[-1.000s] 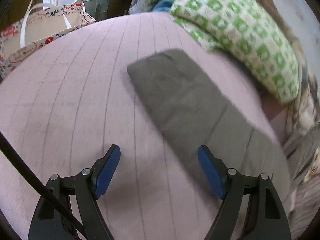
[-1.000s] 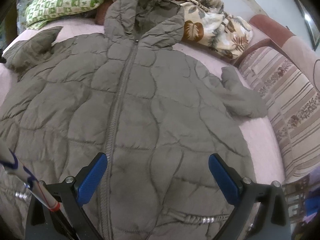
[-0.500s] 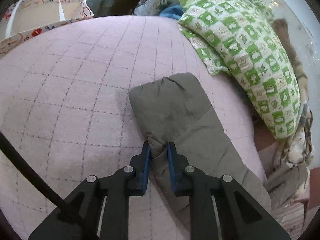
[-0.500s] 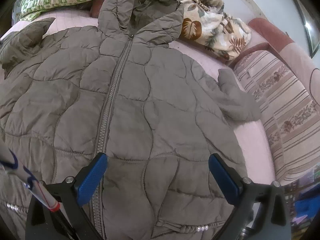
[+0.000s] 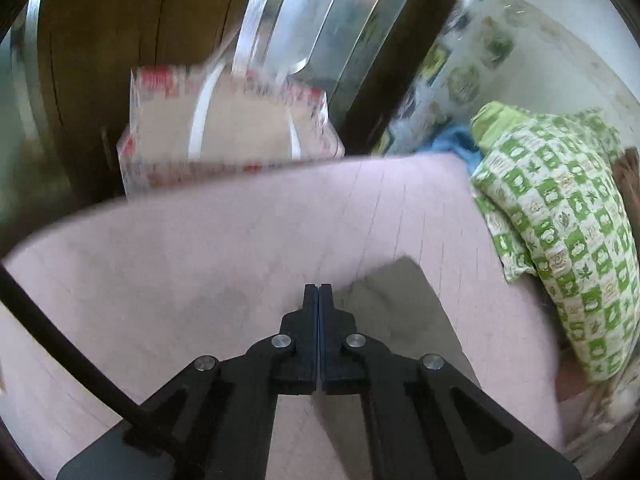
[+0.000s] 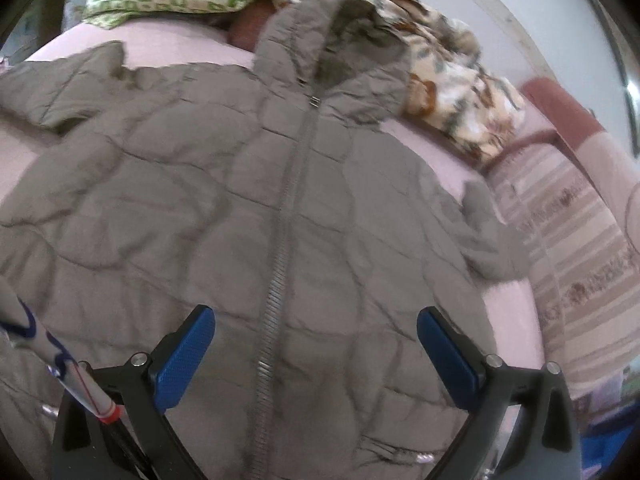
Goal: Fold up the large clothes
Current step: 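Carry the held sleeve across the jacket body with the left gripper, release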
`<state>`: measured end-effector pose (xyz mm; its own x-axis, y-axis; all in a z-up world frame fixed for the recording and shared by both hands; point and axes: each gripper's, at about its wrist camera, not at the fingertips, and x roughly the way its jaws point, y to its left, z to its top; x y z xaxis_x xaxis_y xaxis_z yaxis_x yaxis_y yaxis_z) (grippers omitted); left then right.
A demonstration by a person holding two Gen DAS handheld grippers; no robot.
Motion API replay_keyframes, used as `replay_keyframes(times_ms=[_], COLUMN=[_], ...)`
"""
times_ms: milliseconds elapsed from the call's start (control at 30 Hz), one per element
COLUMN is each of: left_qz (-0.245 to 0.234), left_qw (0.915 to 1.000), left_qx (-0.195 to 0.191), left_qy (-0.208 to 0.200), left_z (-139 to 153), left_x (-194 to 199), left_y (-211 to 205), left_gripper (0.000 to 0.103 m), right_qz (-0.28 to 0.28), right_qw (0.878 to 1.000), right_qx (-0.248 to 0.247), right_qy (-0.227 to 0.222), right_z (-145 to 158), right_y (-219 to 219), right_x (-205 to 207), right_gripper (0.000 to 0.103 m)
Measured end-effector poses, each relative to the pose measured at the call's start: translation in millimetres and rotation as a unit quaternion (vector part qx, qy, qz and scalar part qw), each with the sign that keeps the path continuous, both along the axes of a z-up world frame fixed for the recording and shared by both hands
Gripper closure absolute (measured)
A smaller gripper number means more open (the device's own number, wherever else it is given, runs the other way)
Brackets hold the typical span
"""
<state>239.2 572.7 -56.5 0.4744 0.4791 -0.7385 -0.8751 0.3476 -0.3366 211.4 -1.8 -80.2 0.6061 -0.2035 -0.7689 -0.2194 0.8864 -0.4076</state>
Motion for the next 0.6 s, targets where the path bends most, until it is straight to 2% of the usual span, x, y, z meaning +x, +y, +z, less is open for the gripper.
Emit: replay_keyframes(times_ms=[100, 200, 233, 267, 333, 400, 500, 533, 600], left_qz=[-0.036, -0.053, -0.056, -0.058, -0.049, -0.043, -0.052, -0.048, -0.054], left_qw=[0.9990, 0.9975, 0.9967, 0.9956, 0.9921, 0.9882, 0.9779, 0.9751, 0.9705], left_qx=[-0.019, -0.042, -0.056, -0.070, -0.104, -0.132, -0.182, -0.187, -0.192], left_qy=[-0.020, -0.018, -0.018, -0.023, -0.050, -0.064, -0.090, -0.109, -0.136], left_z=[2.5, -5.4, -10.5, -14.9, -27.6, -41.4, -62.9, -66.7, -67.4], left_x=[1.3, 3.1, 2.2, -1.4, -9.7, -15.5, -19.6, -23.1, -25.0], left_y=[3.6, 9.3, 13.4, 16.7, 27.8, 35.2, 47.2, 49.5, 51.6], left_gripper=[0.103, 0.099, 0.083, 0.063, 0.046, 0.046, 0.045, 0.045, 0.038], right_qz=[0.027, 0.051, 0.058, 0.069, 0.088, 0.109, 0.151, 0.163, 0.175], right_qw=[0.999, 0.995, 0.993, 0.991, 0.987, 0.982, 0.974, 0.973, 0.972], right_qx=[0.036, 0.084, 0.098, 0.113, 0.135, 0.155, 0.171, 0.166, 0.156], right_qy=[0.009, 0.015, 0.016, 0.018, 0.022, 0.019, 0.001, -0.008, -0.015], right_z=[8.7, 19.0, 20.5, 22.5, 24.8, 25.0, 24.1, 22.3, 18.3], right_y=[27.8, 65.1, 75.9, 90.8, 118.0, 139.7, 166.4, 177.0, 195.4], right_x=[15.4, 34.5, 38.6, 43.3, 47.9, 47.1, 46.8, 50.5, 62.8], right_gripper=[0.001, 0.001, 0.001, 0.001, 0.001, 0.001, 0.002, 0.004, 0.015])
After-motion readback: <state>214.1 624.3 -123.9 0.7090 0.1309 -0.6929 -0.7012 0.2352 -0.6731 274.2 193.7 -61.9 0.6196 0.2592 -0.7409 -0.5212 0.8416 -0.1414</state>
